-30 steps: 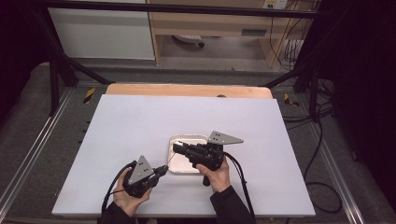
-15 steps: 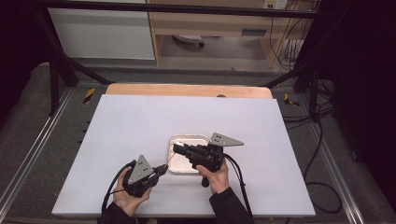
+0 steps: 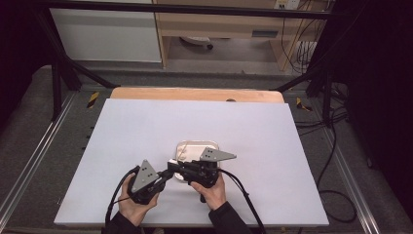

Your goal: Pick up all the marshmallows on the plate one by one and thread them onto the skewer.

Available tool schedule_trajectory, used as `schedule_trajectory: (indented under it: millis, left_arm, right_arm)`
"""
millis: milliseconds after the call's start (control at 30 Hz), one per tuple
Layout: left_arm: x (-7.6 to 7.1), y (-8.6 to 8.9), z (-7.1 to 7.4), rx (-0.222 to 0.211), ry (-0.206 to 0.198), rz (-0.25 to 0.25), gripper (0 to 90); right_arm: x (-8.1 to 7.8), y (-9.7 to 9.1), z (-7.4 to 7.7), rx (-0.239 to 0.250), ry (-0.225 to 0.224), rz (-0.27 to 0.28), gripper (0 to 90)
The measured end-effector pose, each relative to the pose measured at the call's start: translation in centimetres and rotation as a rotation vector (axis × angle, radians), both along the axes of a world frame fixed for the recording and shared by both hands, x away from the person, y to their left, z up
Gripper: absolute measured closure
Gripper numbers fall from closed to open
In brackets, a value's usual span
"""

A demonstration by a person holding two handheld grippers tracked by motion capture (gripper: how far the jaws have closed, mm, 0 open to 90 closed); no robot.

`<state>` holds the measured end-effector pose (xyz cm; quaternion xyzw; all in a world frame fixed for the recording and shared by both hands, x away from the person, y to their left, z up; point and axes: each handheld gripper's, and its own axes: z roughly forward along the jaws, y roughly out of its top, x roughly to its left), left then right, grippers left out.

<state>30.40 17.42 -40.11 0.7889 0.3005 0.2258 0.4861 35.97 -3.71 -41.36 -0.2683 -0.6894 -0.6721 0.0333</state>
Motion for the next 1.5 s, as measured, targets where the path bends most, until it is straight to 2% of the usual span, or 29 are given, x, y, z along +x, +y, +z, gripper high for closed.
schedule_trajectory:
  millis: [67, 133, 233, 300, 367, 433, 500, 567, 633, 733, 867, 933, 1000, 1067, 1133, 1233, 1267, 1333, 1400, 1500]
  left_arm:
    - [-0.1, 0.5, 0.1, -0.008, -0.01, 0.006, 89.3]
    - [0.0, 0.3, 0.2, -0.007, -0.02, 0.011, 89.3]
    - [0.0, 0.1, 0.3, 0.017, -0.017, 0.015, 89.3]
    - [0.2, 0.1, 0.2, 0.021, -0.001, 0.027, 89.3]
    - [0.4, 0.2, 0.0, 0.026, 0.012, 0.04, 89.3]
    - [0.7, 0.5, -0.2, 0.032, 0.029, 0.056, 89.3]
    - [1.1, 0.9, -0.3, 0.023, 0.05, 0.073, 89.3]
    - [1.4, 1.4, -0.4, 0.019, 0.067, 0.088, 89.3]
    - [1.6, 1.8, -0.6, 0.031, 0.078, 0.104, 89.2]
    - [1.9, 2.1, -0.8, 0.037, 0.1, 0.115, 89.2]
    - [2.2, 2.5, -1.1, 0.045, 0.122, 0.12, 89.2]
    - [2.3, 2.8, -1.1, 0.049, 0.128, 0.126, 89.2]
    - [2.4, 3.1, -1.2, 0.044, 0.133, 0.13, 89.1]
    - [2.4, 3.3, -1.2, 0.04, 0.139, 0.132, 89.2]
    - [2.4, 3.4, -1.2, 0.04, 0.142, 0.13, 89.1]
    - [2.4, 3.4, -1.2, 0.041, 0.144, 0.129, 89.1]
    - [2.4, 3.4, -1.2, 0.042, 0.144, 0.128, 89.1]
    - [2.4, 3.4, -1.2, 0.04, 0.145, 0.128, 89.1]
    - [2.4, 3.4, -1.2, 0.039, 0.144, 0.126, 89.2]
    - [2.3, 3.4, -1.1, 0.037, 0.142, 0.119, 89.1]
  right_arm:
    - [0.3, 0.3, -0.5, 0.031, 0.022, 0.018, 80.9]
    - [0.3, 0.5, -0.2, 0.046, 0.026, 0.008, 80.0]
    - [0.4, 0.2, 0.3, 0.015, 0.018, -0.006, 76.1]
    - [0.4, -0.3, 0.6, 0.015, 0.011, -0.038, 63.0]
    - [0.5, -0.8, 1.0, 0.026, 0.006, -0.063, 57.3]
    - [0.6, -1.4, 1.4, 0.016, -0.016, -0.086, 49.2]
    - [1.0, -2.0, 1.6, -0.03, -0.03, -0.119, 41.2]
    - [1.6, -2.5, 1.5, -0.113, -0.043, -0.171, 34.4]
    - [2.4, -2.8, 1.0, -0.185, -0.019, -0.195, 31.6]
    - [3.6, -2.3, -0.1, -0.327, -0.024, -0.235, 39.0]
    - [5.4, -0.6, -1.7, -0.558, -0.012, -0.225, 47.9]
    - [6.1, 0.4, -2.3, -0.633, -0.011, -0.213, 52.4]
    - [6.6, 1.3, -2.6, -0.674, -0.01, -0.207, 56.4]
    - [7.1, 1.9, -2.8, -0.685, 0.003, -0.203, 59.6]
    - [7.5, 2.4, -3.0, -0.718, 0.01, -0.188, 63.5]
    - [7.8, 2.9, -3.2, -0.769, -0.005, -0.176, 68.3]
    - [7.9, 3.0, -3.2, -0.779, 0.007, -0.176, 69.2]
    - [8.0, 2.9, -3.2, -0.773, 0.019, -0.184, 72.3]
    - [7.9, 2.6, -3.1, -0.768, 0.012, -0.18, 75.3]
    - [7.1, 1.1, -2.1, -0.662, 0.003, -0.18, 77.2]
